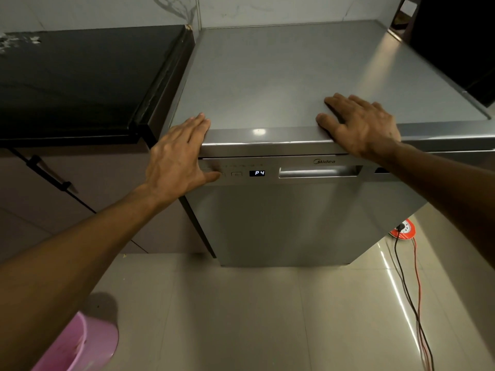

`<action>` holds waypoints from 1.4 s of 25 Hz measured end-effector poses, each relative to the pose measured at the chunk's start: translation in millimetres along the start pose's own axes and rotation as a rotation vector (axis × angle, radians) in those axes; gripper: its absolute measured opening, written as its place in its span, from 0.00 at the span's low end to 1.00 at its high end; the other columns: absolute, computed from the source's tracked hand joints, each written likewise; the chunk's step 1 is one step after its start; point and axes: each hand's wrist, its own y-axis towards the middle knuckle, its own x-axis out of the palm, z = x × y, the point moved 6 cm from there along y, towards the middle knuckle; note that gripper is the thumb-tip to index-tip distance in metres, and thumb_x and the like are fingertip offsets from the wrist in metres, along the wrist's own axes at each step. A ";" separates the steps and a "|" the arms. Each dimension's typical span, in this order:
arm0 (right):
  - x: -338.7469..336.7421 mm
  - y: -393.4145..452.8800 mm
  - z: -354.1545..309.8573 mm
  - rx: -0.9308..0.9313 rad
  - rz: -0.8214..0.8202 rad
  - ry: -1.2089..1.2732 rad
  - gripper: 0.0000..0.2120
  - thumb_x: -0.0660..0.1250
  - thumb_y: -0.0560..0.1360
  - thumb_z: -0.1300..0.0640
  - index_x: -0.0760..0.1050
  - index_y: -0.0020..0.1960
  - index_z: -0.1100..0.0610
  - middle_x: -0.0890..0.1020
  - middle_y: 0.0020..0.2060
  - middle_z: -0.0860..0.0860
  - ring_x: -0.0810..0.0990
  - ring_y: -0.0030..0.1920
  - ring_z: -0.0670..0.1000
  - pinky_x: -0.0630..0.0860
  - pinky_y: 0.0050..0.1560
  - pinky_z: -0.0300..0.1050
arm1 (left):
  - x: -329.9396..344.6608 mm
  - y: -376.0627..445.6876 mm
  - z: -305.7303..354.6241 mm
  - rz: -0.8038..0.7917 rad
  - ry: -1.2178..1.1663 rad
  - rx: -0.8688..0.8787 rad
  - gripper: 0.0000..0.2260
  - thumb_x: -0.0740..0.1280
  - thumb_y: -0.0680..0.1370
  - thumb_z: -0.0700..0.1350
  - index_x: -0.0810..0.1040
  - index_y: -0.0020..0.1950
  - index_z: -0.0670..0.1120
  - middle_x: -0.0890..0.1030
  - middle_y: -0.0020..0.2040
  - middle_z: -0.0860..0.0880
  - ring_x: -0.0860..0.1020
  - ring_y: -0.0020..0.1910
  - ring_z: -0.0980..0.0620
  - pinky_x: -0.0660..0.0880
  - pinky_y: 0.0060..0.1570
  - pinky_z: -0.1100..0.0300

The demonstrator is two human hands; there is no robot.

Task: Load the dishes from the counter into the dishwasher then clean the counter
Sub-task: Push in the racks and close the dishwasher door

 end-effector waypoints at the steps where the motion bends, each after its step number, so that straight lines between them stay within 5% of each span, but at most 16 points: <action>1: 0.0 -0.2 0.2 0.001 -0.002 0.002 0.31 0.45 0.80 0.34 0.58 0.77 0.47 0.60 0.77 0.48 0.58 0.77 0.53 0.55 0.74 0.57 | 0.3 0.3 -0.1 -0.002 -0.003 -0.005 0.49 0.73 0.66 0.67 0.59 0.78 0.44 0.63 0.77 0.44 0.63 0.75 0.46 0.57 0.72 0.51; 5: -4.6 -4.4 -3.7 -0.023 0.027 0.001 0.29 0.47 0.81 0.36 0.62 0.75 0.50 0.67 0.73 0.51 0.65 0.73 0.56 0.61 0.70 0.56 | 1.2 2.3 2.5 0.020 -0.073 -0.110 0.44 0.54 0.72 0.75 0.59 0.78 0.47 0.62 0.78 0.47 0.61 0.76 0.48 0.57 0.72 0.50; 9: -12.7 -18.9 -9.6 -0.056 0.169 0.078 0.23 0.49 0.82 0.39 0.71 0.63 0.54 0.77 0.56 0.56 0.74 0.52 0.55 0.66 0.51 0.48 | -0.7 3.4 4.0 0.069 -0.145 -0.149 0.39 0.49 0.75 0.72 0.63 0.77 0.47 0.66 0.76 0.47 0.64 0.75 0.48 0.58 0.71 0.50; 11: -7.7 -33.3 -4.4 -0.122 0.241 0.048 0.25 0.47 0.82 0.40 0.70 0.67 0.54 0.76 0.63 0.56 0.75 0.59 0.57 0.68 0.59 0.52 | -2.2 4.3 4.1 0.112 -0.203 -0.166 0.36 0.49 0.77 0.70 0.67 0.75 0.47 0.69 0.74 0.46 0.66 0.74 0.48 0.60 0.70 0.52; 14: 2.6 -50.5 18.2 -0.197 0.209 0.026 0.31 0.45 0.81 0.36 0.63 0.75 0.53 0.67 0.74 0.53 0.66 0.73 0.57 0.57 0.74 0.56 | -4.5 5.2 4.9 0.200 -0.277 -0.218 0.33 0.50 0.79 0.66 0.71 0.72 0.45 0.73 0.71 0.45 0.70 0.71 0.48 0.61 0.70 0.54; 19: -2.9 -74.2 100.4 -0.167 0.094 -0.013 0.44 0.62 0.71 0.32 0.55 0.78 0.54 0.59 0.77 0.57 0.58 0.76 0.59 0.53 0.75 0.59 | -2.6 5.2 6.3 0.321 -0.298 -0.220 0.29 0.53 0.81 0.63 0.75 0.69 0.43 0.77 0.67 0.45 0.74 0.68 0.49 0.66 0.69 0.56; 22: -14.7 -80.7 149.5 -0.128 0.061 -0.031 0.49 0.79 0.66 0.48 0.54 0.78 0.56 0.61 0.76 0.60 0.59 0.75 0.61 0.55 0.75 0.63 | -4.1 4.1 7.6 0.380 -0.285 -0.196 0.28 0.53 0.82 0.61 0.77 0.67 0.42 0.79 0.64 0.44 0.77 0.64 0.48 0.68 0.66 0.57; 26: -19.3 -83.8 174.2 -0.179 0.059 -0.072 0.52 0.81 0.62 0.61 0.54 0.77 0.54 0.63 0.73 0.60 0.60 0.74 0.63 0.55 0.73 0.66 | -1.5 4.9 8.3 0.426 -0.281 -0.175 0.25 0.54 0.83 0.59 0.79 0.64 0.43 0.81 0.62 0.44 0.78 0.62 0.47 0.69 0.64 0.58; 35: -14.9 -85.1 178.3 -0.210 0.116 -0.065 0.52 0.80 0.62 0.63 0.54 0.77 0.53 0.63 0.73 0.59 0.60 0.74 0.63 0.54 0.73 0.69 | -4.6 3.6 13.3 0.477 -0.255 -0.150 0.22 0.55 0.83 0.56 0.80 0.58 0.41 0.83 0.55 0.39 0.80 0.54 0.42 0.72 0.57 0.54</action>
